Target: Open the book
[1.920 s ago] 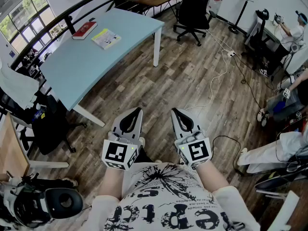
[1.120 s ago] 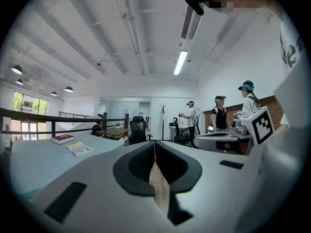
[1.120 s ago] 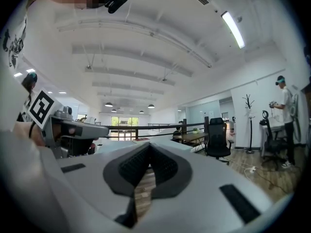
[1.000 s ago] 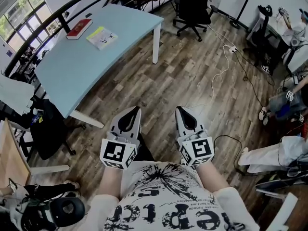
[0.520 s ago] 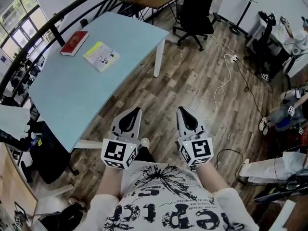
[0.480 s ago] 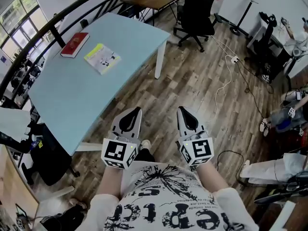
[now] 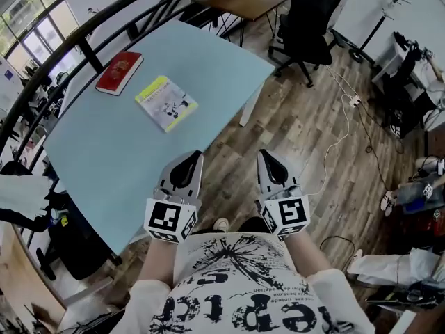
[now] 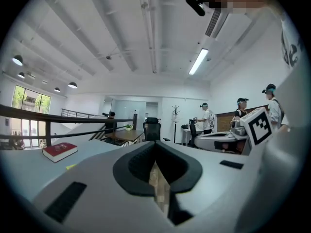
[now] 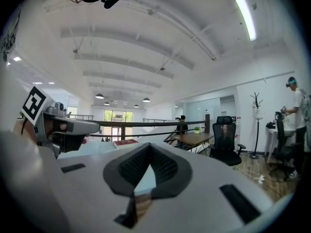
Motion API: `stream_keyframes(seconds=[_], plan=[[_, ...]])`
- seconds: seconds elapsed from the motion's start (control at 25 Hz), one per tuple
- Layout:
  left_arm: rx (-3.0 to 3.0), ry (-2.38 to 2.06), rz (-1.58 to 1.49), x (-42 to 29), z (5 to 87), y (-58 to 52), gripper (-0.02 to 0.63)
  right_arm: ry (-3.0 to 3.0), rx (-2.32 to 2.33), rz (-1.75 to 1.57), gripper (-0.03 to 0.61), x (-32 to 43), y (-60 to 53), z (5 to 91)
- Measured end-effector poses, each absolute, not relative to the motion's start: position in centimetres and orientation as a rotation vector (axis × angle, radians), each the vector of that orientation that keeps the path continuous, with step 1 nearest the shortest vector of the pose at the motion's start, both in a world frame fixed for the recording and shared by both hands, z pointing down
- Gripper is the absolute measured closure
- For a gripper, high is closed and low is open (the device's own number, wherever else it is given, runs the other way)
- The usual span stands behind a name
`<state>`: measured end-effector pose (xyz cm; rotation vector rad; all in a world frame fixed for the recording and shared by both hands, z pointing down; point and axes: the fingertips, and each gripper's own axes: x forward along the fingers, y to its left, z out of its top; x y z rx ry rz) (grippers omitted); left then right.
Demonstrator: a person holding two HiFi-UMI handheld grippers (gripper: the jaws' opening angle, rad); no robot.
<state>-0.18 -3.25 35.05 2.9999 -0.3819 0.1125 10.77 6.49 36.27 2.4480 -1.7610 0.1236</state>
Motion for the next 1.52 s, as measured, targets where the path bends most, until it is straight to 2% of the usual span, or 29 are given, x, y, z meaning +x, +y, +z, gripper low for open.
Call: stream_keyframes(seconds=[0.4,0.72,1.0,1.28,1.52], plan=[[2.955,-0.662,0.151,1.5,37.3,-12.8,0.594,-2.021,2.229,0.142,0.568,13.8,-6.8,38.5],[2.843,-1.044,0.138,5.6,36.7,-20.9,0.594,-2.292,1.925,0.087,0.568,18.5,-18.2,38.2],[2.745,-1.311,0.131,9.7,37.4,-23.0,0.594,-2.450,1.701,0.026,0.568,22.8,-22.8,37.9],[2.627,-1.489,0.230,12.2,41.2,-25.3,0.594,-2.579,1.455,0.022,0.568,24.3,-28.2,39.6],[2.446,-1.510,0.372,12.7,48.3,-27.0,0.594,-2.610,1.320,0.095,0.568,24.0,-30.3,43.0]])
